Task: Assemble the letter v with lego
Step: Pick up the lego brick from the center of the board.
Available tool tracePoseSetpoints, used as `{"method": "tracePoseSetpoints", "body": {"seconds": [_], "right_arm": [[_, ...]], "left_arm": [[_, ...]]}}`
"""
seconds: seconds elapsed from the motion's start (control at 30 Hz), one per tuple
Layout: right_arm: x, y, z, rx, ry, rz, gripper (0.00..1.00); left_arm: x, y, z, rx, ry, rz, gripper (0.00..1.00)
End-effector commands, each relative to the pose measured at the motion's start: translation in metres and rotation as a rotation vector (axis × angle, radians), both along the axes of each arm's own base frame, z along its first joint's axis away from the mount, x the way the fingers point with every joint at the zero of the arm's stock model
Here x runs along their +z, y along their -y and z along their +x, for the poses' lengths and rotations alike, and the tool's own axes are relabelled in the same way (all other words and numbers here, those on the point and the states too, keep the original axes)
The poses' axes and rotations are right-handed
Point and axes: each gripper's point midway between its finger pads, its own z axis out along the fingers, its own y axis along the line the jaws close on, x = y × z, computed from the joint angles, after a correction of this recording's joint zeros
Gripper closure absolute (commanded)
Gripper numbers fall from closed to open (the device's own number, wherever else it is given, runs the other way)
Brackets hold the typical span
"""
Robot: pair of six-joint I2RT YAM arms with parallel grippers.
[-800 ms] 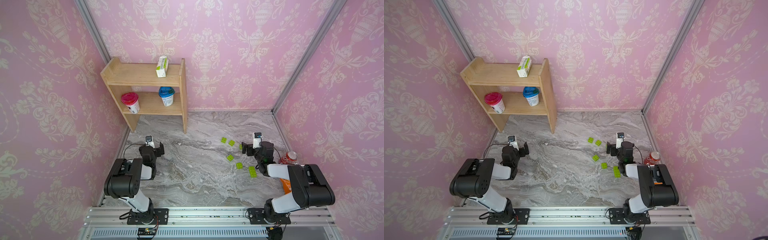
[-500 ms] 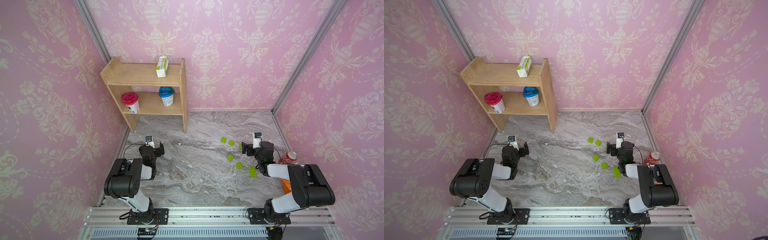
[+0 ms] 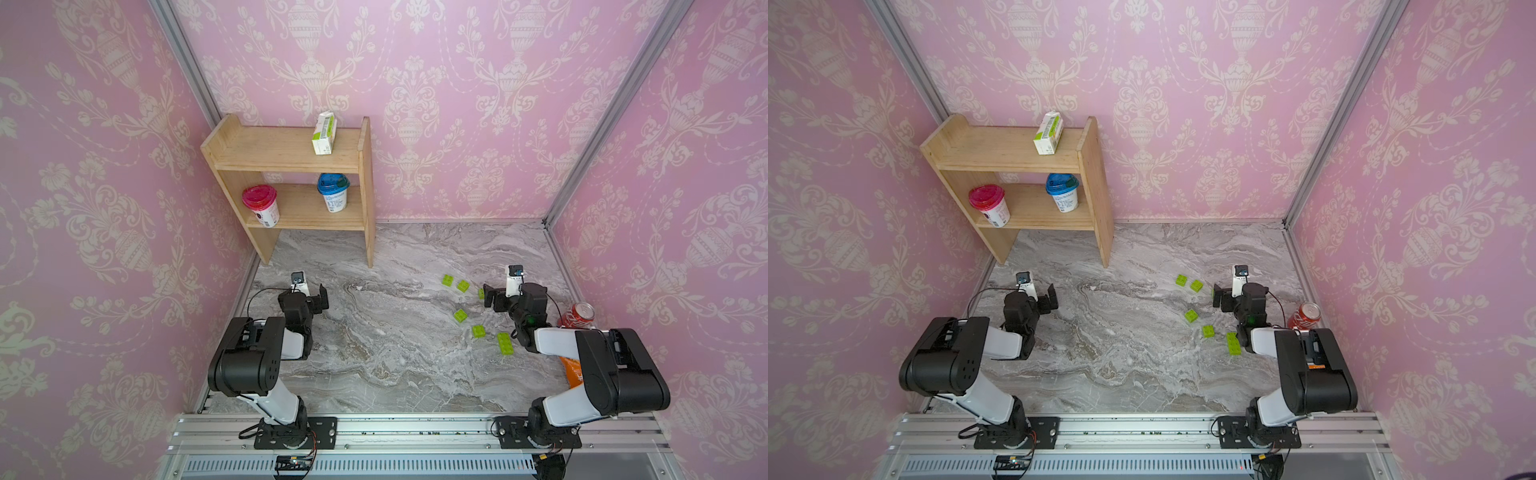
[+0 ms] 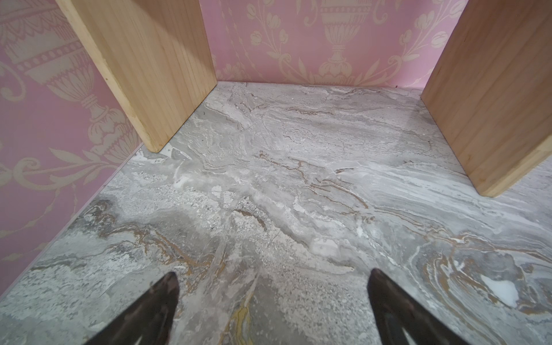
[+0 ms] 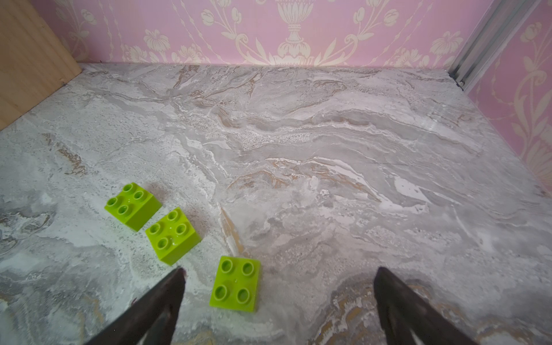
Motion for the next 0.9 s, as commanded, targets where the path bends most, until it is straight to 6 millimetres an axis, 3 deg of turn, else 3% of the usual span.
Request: {"method": "tracePoseSetpoints", "body": {"seconds": [0.0,0.1,0.2,0.3,0.4,0.53,0.6,0.67,0.73,0.87], "right_arm": [[0.006,0.006,0.002,-0.039,0.017,0.019,0.0],[0.021,0.018,-0.002,-0.137,-0.086,-0.003,0.0],[0.035,0.023,-0.017,-0.239,-0.275,-0.026,0.0],[0.042,0.0,-0.04,-0.262,-0.408,-0.056,0.01],[0.04,-0.029,-0.056,-0.265,-0.535,-0.019,0.07],[0.026,-0.085,-0.068,-0.079,-0.682,-0.013,0.17],[0.016,-0.111,-0.073,0.116,-0.742,-0.069,0.18],[0.001,-0.123,-0.078,0.294,-0.806,-0.151,0.19],[-0.007,-0.123,-0.076,0.357,-0.847,-0.217,0.2],[-0.006,-0.133,-0.059,0.441,-0.86,-0.231,0.23]], "left_arm": [[0.001,-0.005,0.002,0.026,0.0,0.005,0.04],[0.028,-0.012,0.001,0.094,-0.036,0.043,0.04],[0.06,-0.026,-0.007,0.217,-0.1,-0.008,0.04],[0.072,-0.019,-0.013,0.246,-0.212,-0.074,0.03],[0.078,0.002,-0.016,0.205,-0.31,-0.092,0.01],[0.084,0.036,-0.025,0.106,-0.388,-0.049,0.01],[0.084,0.049,-0.029,0.053,-0.405,-0.06,0.01],[0.081,0.056,-0.033,0.021,-0.414,-0.093,0.01],[0.078,0.061,-0.036,0.006,-0.419,-0.12,0.01],[0.078,0.064,-0.042,0.002,-0.403,-0.151,0.01]]}}
